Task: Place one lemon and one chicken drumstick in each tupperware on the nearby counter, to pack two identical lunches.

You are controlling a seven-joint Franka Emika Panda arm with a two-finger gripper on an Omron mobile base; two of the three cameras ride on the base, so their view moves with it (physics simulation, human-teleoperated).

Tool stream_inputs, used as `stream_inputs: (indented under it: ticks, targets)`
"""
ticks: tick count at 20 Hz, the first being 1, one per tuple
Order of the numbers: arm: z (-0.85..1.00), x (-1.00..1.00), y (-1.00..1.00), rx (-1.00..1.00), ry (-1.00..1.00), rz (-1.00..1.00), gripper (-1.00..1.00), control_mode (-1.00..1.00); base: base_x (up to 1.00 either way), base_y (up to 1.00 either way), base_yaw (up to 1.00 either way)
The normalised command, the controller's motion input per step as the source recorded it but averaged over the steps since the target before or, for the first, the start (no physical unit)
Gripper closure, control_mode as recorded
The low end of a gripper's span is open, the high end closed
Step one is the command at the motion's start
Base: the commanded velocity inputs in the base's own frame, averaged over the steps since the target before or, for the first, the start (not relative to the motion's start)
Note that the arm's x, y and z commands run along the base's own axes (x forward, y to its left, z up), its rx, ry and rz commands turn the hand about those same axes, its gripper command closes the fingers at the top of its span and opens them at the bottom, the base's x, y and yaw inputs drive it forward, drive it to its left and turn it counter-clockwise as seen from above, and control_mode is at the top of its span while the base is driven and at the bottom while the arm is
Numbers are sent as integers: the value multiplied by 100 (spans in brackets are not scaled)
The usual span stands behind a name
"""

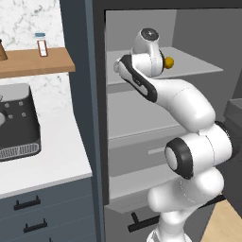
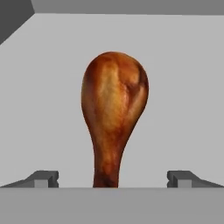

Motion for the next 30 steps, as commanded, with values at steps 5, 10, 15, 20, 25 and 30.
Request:
stream_inputs:
  ticks: [5, 10, 15, 20, 25, 30]
  targets:
    - [1, 13, 0, 0, 6, 0, -100, -100, 0, 0, 0]
    - [-2, 32, 0, 0, 8, 0, -100, -100, 0, 0, 0]
    - [-13, 15, 1, 0, 1, 0, -100, -100, 0, 0, 0]
    - [-11, 0, 0, 0, 0, 0, -100, -100, 0, 0, 0]
    - [-4, 0, 1, 0, 1, 0, 100, -100, 0, 0, 0]
    - [0, 0, 0, 0, 2, 0, 100, -100, 0, 0, 0]
